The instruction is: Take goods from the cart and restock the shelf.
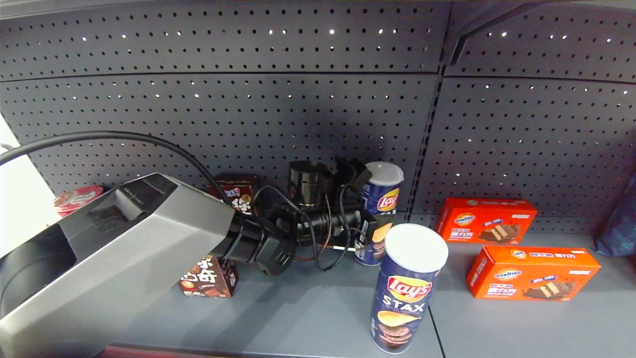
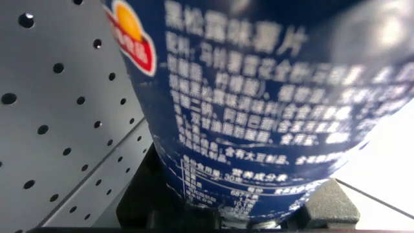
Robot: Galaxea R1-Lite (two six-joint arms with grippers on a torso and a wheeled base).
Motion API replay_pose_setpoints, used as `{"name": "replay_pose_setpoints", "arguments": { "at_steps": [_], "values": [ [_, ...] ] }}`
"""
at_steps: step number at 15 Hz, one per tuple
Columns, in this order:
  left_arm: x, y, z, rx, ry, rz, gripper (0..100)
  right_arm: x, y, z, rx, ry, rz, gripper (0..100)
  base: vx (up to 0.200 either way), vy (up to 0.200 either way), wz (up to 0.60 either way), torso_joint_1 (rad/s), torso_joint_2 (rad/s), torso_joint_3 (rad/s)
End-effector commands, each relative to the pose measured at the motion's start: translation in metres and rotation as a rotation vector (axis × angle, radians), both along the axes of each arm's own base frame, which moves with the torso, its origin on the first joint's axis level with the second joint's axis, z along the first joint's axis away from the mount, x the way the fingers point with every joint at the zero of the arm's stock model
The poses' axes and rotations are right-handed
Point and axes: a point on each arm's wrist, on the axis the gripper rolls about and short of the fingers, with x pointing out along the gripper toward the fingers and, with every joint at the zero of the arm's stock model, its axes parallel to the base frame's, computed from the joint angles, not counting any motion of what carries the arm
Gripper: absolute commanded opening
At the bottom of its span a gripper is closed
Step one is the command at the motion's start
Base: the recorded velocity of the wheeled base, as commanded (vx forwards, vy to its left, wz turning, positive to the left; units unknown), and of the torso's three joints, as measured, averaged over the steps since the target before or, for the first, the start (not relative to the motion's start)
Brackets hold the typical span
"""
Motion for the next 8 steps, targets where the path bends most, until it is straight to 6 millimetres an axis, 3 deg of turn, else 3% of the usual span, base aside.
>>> {"name": "replay_pose_setpoints", "arguments": {
  "at_steps": [1,7,8],
  "values": [
    [-0.0003,-0.0007,-0.0001,0.000,-0.001,-0.002,0,0.0002,0.0000,0.0001,0.000,0.003,0.001,100,0.000,0.000,0.00,0.000,0.00,0.000],
    [0.0008,-0.0006,-0.0026,0.003,0.003,0.000,0,0.0002,0.0000,0.0001,-0.002,0.002,0.002,100,0.000,0.000,0.00,0.000,0.00,0.000],
    [0.0010,-0.0007,-0.0033,0.004,0.003,-0.001,100,0.0003,0.0000,0.0003,-0.002,0.001,0.002,100,0.000,0.000,0.00,0.000,0.00,0.000]
  ]
}}
